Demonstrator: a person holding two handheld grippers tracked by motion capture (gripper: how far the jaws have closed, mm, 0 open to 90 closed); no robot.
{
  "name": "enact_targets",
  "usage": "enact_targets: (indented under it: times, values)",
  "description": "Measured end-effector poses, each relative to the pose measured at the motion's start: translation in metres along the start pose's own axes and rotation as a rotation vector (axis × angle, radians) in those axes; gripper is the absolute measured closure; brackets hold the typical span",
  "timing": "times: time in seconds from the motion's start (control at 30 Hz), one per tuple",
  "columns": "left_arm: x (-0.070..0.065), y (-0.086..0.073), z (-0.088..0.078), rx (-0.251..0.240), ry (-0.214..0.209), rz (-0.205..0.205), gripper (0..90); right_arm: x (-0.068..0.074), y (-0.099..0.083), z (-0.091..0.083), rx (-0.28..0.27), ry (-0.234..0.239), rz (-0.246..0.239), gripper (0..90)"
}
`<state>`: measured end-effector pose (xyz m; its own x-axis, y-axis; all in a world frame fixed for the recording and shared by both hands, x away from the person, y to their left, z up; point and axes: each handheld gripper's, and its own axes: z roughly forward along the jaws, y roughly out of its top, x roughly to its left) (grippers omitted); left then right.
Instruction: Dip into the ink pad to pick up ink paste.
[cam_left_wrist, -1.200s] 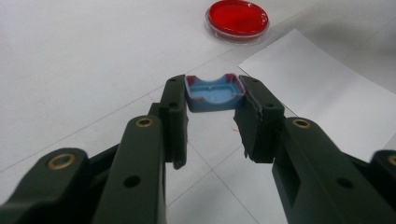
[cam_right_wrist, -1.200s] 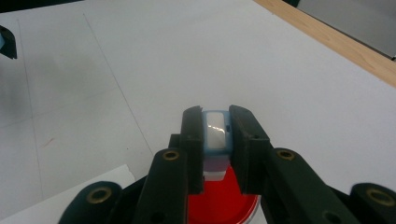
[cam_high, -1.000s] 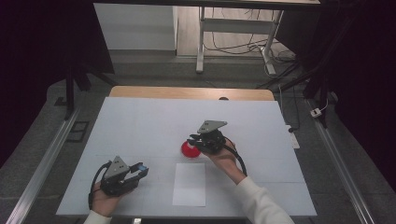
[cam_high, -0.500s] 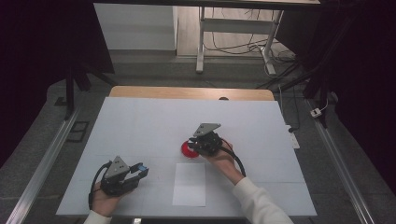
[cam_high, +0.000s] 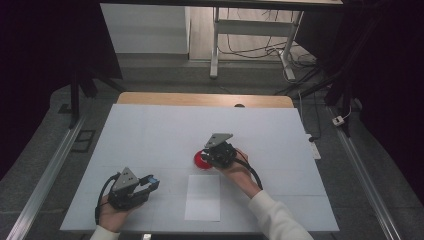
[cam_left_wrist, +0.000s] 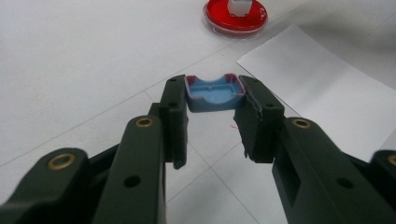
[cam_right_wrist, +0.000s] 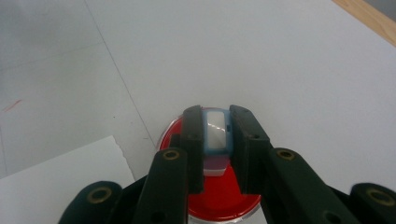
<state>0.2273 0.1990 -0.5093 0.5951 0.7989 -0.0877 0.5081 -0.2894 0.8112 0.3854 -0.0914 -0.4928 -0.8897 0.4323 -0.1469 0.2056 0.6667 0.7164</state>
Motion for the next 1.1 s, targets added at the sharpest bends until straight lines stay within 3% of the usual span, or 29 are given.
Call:
enact_targets:
  times: [0.17, 0.43, 0.6, 0.87, 1.1]
  values:
    - [0.0, 0.0, 0.0, -0.002, 0.002, -0.001, 64.7, 0.002, 0.0, 0.0, 0.003, -0.011, -0.011, 75.8]
    - [0.0, 0.0, 0.0, 0.002, -0.001, 0.0, 64.7, -0.001, -0.002, 0.0, -0.016, 0.01, 0.025, 75.8]
    - [0.0, 0.0, -0.001, -0.002, 0.002, -0.001, 64.7, 0.0, -0.002, -0.001, -0.014, -0.002, 0.015, 75.7]
    - [0.002, 0.0, -0.001, -0.002, 0.001, -0.004, 64.7, -0.003, -0.002, -0.007, -0.047, 0.005, 0.032, 75.6]
    - [0.001, 0.0, 0.0, -0.001, 0.002, -0.001, 64.7, -0.005, 0.002, -0.021, -0.12, 0.004, 0.05, 75.6]
